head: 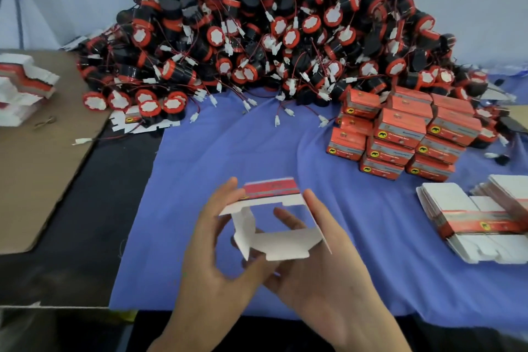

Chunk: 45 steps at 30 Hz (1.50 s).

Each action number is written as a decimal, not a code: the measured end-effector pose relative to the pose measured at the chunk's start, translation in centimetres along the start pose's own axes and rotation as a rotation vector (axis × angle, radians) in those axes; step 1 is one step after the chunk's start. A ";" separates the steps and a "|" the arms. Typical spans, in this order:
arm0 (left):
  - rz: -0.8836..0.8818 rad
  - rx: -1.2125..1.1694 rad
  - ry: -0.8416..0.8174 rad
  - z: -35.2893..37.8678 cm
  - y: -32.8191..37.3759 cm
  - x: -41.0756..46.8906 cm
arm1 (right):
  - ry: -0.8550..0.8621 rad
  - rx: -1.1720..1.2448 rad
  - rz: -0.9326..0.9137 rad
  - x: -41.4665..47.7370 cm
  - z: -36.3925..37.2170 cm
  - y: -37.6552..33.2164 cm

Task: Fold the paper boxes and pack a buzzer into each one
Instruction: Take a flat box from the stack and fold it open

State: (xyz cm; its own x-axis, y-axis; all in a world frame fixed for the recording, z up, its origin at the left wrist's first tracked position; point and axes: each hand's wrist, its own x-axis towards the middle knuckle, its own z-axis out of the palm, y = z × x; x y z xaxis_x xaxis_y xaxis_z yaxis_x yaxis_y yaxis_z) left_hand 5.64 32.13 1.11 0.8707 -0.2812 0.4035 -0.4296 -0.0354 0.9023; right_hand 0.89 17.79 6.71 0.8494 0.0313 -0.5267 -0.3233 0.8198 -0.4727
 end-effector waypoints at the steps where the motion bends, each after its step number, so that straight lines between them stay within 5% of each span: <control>1: 0.010 0.009 -0.017 -0.5 0.2 0.4 | 0.005 -0.045 0.013 -0.1 -0.1 0.1; 6: 0.040 0.110 -0.165 -2.5 1.5 1.5 | 0.238 -0.179 -0.262 -0.5 -1.7 -1.7; 10: 0.120 0.186 -0.328 -3.4 2.9 2.3 | -0.178 -0.470 -0.265 -1.6 -1.8 -4.6; 15: 0.185 0.229 -0.333 -3.9 3.9 2.7 | -0.235 -0.654 -0.220 -1.6 -2.5 -5.0; 30: 0.001 0.167 -0.368 -3.5 4.7 2.1 | -0.017 -0.976 -0.419 -1.5 -1.7 -3.5; 35: -0.165 -0.014 -0.445 -4.0 3.8 1.9 | 0.062 -1.049 -0.450 -1.0 -1.6 -3.1; 42: -0.300 -0.139 -0.165 -2.8 2.9 2.4 | 0.073 -1.023 -0.375 -0.6 -1.3 -2.6; 45: -0.335 -0.129 -0.110 -2.4 2.6 2.5 | -0.003 -0.804 -0.300 -0.5 -1.4 -2.4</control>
State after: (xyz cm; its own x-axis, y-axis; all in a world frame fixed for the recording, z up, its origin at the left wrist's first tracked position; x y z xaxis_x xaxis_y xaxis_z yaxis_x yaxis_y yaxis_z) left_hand 7.30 33.68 4.87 0.9238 -0.3763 0.0706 -0.0857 -0.0236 0.9960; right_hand 0.66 15.01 7.13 0.9471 -0.1198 -0.2976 -0.2807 0.1396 -0.9496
